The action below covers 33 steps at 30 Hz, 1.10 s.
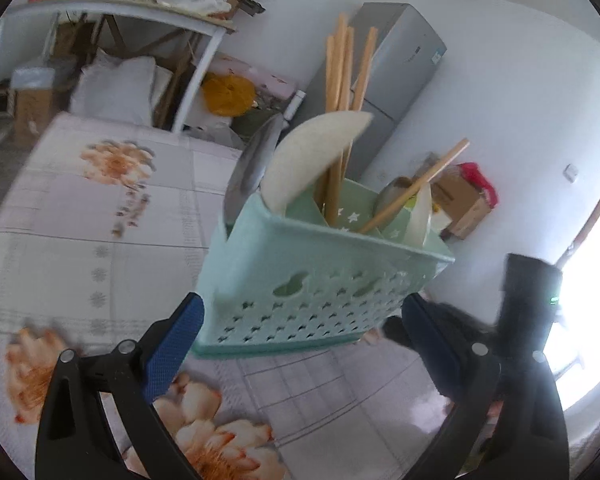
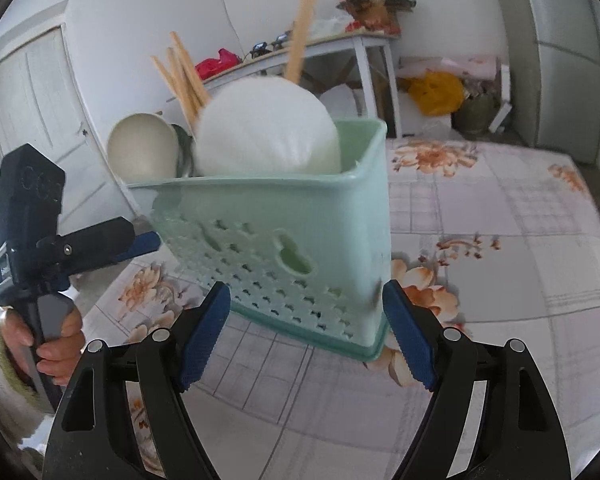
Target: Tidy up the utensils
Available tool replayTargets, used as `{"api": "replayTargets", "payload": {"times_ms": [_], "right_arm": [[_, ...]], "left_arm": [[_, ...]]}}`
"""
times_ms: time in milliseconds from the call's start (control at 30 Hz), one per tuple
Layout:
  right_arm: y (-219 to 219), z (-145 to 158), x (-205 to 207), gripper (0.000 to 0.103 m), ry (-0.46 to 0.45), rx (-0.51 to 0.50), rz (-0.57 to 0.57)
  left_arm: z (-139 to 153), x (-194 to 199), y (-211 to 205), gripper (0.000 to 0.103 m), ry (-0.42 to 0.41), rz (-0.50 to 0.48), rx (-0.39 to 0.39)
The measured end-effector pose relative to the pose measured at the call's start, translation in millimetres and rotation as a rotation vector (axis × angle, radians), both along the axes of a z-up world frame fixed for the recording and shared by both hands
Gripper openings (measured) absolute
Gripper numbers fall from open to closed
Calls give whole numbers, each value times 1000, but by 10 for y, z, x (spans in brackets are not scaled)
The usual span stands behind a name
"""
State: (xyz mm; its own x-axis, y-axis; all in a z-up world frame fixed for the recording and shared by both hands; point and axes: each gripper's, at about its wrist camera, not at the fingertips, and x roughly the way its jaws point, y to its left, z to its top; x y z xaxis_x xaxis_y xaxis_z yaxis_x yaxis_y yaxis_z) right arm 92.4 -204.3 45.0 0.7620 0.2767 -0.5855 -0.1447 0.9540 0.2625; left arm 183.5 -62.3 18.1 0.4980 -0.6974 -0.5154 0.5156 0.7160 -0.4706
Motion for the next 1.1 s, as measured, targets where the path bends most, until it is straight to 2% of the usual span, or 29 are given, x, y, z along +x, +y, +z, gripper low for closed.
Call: {"api": "replayTargets", "payload": {"times_ms": [167, 300, 433, 633, 800, 1100], "right_arm": [[125, -5, -361, 78, 21, -66, -58], [266, -24, -579, 85, 50, -130, -117], [352, -23, -733, 93, 62, -191, -197], [447, -17, -762, 95, 97, -254, -243], [437, 38, -784, 95, 93, -272, -283], [397, 138, -820, 95, 84, -308, -334]], "left_arm": [[14, -400, 119, 97, -58, 122, 141], [17, -694, 167, 97, -93, 248, 244], [43, -862, 137, 97, -132, 336, 348], [79, -978, 63, 97, -173, 475, 521], [147, -1102, 107, 97, -214, 530, 570], [163, -1064, 178, 97, -137, 572, 587]]}}
